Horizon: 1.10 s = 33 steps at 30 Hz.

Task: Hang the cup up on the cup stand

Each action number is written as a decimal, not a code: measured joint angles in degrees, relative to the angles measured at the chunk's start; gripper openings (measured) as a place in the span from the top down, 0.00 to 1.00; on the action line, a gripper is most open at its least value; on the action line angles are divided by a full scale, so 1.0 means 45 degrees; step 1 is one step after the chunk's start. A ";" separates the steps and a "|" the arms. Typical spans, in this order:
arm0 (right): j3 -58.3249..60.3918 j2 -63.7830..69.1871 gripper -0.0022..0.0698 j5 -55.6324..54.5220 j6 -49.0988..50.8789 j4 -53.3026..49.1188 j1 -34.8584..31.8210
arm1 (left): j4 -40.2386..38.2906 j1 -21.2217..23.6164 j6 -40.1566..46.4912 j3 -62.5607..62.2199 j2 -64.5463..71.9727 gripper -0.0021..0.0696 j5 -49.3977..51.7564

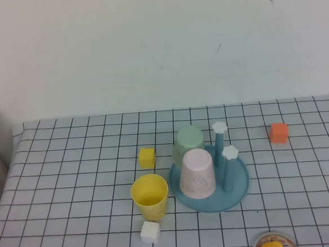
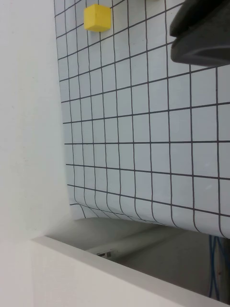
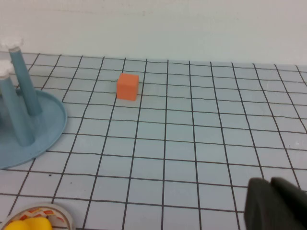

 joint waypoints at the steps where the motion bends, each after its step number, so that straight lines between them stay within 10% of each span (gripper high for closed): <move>1: 0.0000 0.0000 0.97 0.0000 0.0000 0.0000 0.0000 | 0.0000 0.0000 0.0000 0.0000 0.0000 0.97 0.0000; 33: 0.0000 0.0000 0.97 -0.0194 0.0000 -0.0009 0.0000 | 0.0000 0.0000 0.0000 0.0000 0.0000 0.97 -0.0237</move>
